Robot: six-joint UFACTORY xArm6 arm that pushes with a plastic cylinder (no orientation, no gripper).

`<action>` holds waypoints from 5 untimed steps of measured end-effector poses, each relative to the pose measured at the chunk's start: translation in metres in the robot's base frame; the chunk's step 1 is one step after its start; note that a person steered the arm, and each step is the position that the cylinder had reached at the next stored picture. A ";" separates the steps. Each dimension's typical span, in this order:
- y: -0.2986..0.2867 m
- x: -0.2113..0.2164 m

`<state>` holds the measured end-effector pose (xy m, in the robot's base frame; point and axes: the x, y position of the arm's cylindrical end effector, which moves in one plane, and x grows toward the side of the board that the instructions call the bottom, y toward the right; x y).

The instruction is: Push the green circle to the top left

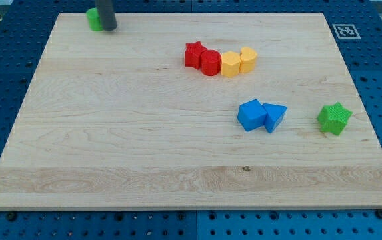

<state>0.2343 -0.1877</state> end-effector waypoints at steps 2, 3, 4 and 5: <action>0.004 -0.017; 0.014 -0.027; 0.015 -0.043; 0.006 -0.043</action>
